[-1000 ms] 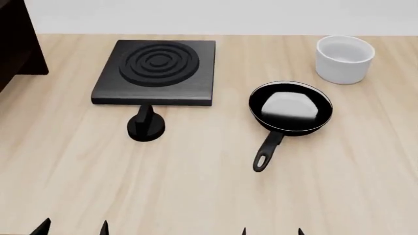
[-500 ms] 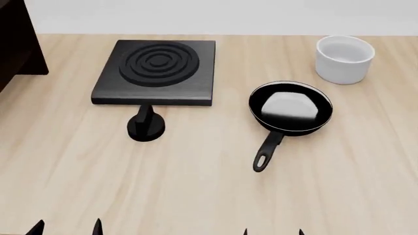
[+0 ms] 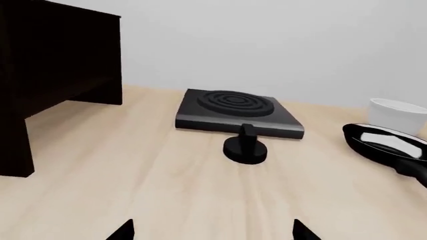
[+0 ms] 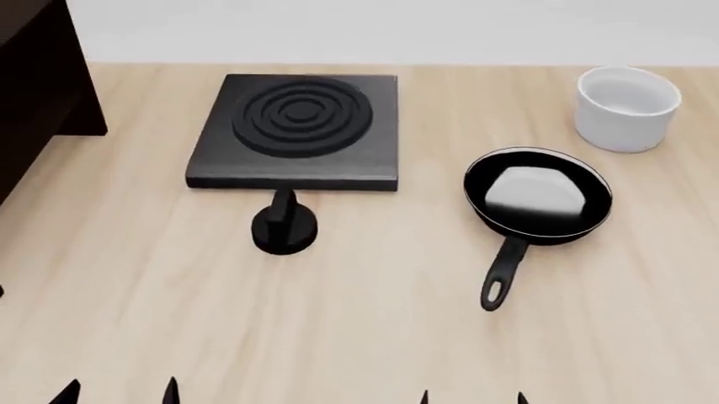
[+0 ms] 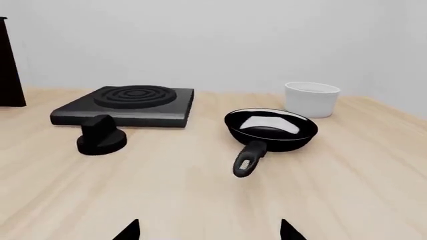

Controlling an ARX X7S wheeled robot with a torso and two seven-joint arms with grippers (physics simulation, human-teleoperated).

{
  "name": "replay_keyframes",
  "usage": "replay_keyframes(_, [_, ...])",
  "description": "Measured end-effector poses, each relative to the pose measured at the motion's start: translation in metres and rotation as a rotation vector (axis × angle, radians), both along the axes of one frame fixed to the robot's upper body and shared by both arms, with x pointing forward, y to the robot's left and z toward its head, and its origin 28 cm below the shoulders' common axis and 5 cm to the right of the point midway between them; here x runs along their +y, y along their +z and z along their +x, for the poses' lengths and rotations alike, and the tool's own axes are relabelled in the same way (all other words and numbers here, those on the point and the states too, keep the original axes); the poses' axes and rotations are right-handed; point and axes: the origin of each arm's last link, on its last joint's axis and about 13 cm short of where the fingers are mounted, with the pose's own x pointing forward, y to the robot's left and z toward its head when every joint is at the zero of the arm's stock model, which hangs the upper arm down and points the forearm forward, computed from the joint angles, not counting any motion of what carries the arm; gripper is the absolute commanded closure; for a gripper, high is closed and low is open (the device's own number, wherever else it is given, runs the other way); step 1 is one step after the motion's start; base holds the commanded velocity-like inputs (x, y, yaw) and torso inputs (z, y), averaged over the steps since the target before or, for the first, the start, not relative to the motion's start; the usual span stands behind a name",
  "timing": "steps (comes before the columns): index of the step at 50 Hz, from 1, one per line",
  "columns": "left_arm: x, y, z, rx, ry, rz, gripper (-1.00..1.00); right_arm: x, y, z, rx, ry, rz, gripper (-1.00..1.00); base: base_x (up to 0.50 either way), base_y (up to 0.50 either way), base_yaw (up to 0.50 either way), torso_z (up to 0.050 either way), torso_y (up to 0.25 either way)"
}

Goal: Put the frying pan on the cabinet shelf.

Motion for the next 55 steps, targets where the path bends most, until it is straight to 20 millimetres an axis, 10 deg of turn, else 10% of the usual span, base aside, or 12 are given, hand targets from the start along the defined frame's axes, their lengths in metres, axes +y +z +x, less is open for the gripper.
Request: replay_keyframes(55, [-0.0014,0.0005,0.0005,-0.003,-0.016,0.01,-1.0,-0.0001,0.0081,-0.0013,-0.058,0.004,-0.052,-1.0,0.42,0.14,0.0,0.0,0.0])
